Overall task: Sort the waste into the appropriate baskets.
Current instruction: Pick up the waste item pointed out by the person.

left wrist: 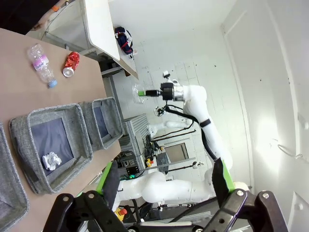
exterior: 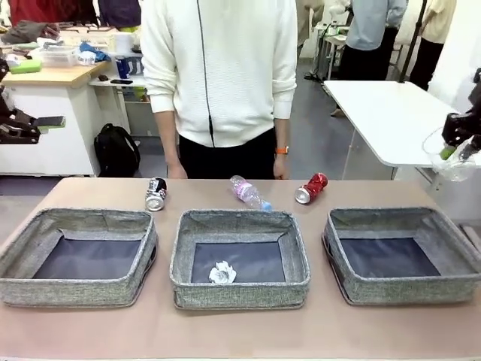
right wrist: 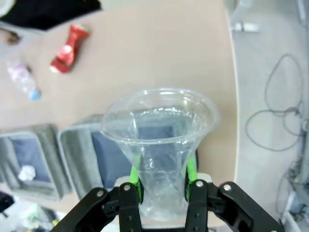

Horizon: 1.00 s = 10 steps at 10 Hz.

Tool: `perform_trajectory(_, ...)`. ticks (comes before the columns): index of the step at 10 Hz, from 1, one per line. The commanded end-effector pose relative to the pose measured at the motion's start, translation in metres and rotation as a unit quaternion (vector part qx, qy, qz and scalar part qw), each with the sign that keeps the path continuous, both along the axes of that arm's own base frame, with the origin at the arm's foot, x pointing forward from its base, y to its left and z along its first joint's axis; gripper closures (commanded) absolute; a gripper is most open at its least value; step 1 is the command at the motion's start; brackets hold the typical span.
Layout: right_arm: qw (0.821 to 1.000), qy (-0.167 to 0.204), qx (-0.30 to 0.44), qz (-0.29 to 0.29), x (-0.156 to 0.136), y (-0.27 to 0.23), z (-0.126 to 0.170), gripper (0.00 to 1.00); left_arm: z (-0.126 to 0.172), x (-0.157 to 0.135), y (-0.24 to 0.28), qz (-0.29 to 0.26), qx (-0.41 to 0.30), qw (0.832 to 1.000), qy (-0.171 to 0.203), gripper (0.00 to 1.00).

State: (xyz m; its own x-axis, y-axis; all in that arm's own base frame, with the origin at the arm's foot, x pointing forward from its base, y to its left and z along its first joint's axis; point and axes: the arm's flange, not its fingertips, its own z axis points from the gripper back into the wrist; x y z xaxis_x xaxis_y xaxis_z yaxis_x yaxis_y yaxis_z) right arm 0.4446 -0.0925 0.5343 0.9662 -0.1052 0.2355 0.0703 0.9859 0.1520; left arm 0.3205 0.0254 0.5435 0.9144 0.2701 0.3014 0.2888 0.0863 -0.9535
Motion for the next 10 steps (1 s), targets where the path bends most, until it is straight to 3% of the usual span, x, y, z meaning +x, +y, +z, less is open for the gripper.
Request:
perform_trajectory(1,1.0,0.01,-0.002,-0.011,0.03,-0.002,-0.006,0.61,0.001,-0.002,0.0,-0.004,0.002,1.0,0.0,0.0)
perform_trajectory(4,1.0,0.01,-0.002,-0.011,0.03,-0.002,-0.006,0.61,0.001,-0.002,0.0,-0.004,0.002,1.0,0.0,0.0)
perform_trajectory(5,1.0,0.008,0.0,-0.001,0.012,-0.001,-0.009,0.61,0.001,-0.002,0.0,-0.004,0.002,1.0,0.0,0.0)
perform_trajectory(6,1.0,-0.015,-0.004,0.023,0.02,0.033,0.012,0.61,0.001,-0.002,0.0,-0.004,0.002,1.0,0.0,0.0)
perform_trajectory(8,0.999,-0.039,-0.035,-0.011,-0.01,0.102,0.095,0.61,0.001,-0.002,0.0,-0.004,0.002,1.0,0.0,0.0)
perform_trajectory(9,0.998,-0.018,-0.018,-0.055,-0.026,0.143,0.123,0.61,0.001,-0.002,0.0,-0.004,0.002,1.0,0.0,0.0)
perform_trajectory(10,0.999,0.003,-0.024,-0.032,-0.038,0.182,0.143,0.61,0.001,-0.002,0.0,-0.004,0.002,1.0,0.0,0.0)
